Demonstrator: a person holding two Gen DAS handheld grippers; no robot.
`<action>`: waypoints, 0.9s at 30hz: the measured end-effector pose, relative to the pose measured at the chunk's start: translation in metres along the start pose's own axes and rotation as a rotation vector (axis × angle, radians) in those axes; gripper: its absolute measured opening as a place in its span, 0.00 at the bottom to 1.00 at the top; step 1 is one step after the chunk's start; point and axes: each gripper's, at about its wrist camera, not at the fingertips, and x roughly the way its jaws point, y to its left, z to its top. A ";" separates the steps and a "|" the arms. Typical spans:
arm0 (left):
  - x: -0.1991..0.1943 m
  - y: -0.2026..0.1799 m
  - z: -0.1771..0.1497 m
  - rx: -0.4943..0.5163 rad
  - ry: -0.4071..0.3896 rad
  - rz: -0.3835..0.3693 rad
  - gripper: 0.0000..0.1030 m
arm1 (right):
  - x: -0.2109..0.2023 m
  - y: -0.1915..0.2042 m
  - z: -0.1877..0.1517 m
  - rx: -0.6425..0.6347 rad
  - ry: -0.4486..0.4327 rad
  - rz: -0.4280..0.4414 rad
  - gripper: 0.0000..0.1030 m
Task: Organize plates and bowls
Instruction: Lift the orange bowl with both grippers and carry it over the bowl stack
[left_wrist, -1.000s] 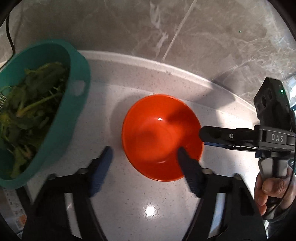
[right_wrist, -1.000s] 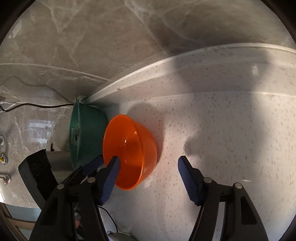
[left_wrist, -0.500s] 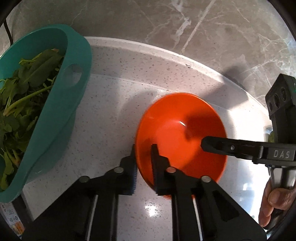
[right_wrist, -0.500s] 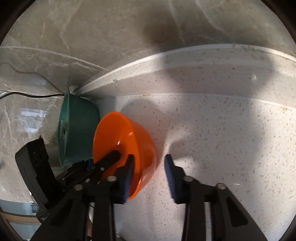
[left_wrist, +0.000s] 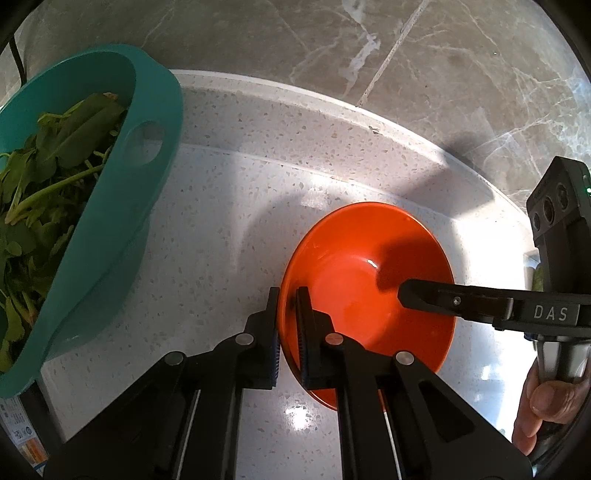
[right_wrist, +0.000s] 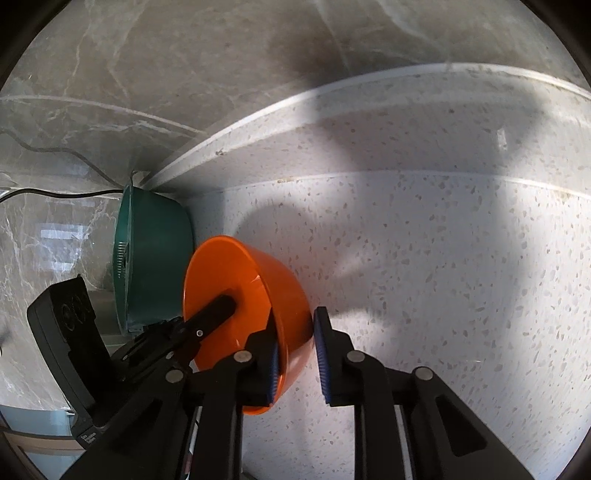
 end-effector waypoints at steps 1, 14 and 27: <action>0.000 0.000 -0.001 -0.002 0.003 -0.002 0.06 | 0.000 0.000 0.000 0.004 0.000 0.001 0.19; -0.041 0.011 -0.022 -0.022 0.009 -0.034 0.06 | -0.018 0.014 -0.018 0.001 0.005 0.016 0.20; -0.113 0.014 -0.089 -0.039 -0.026 -0.054 0.06 | -0.040 0.070 -0.083 -0.093 0.039 0.065 0.24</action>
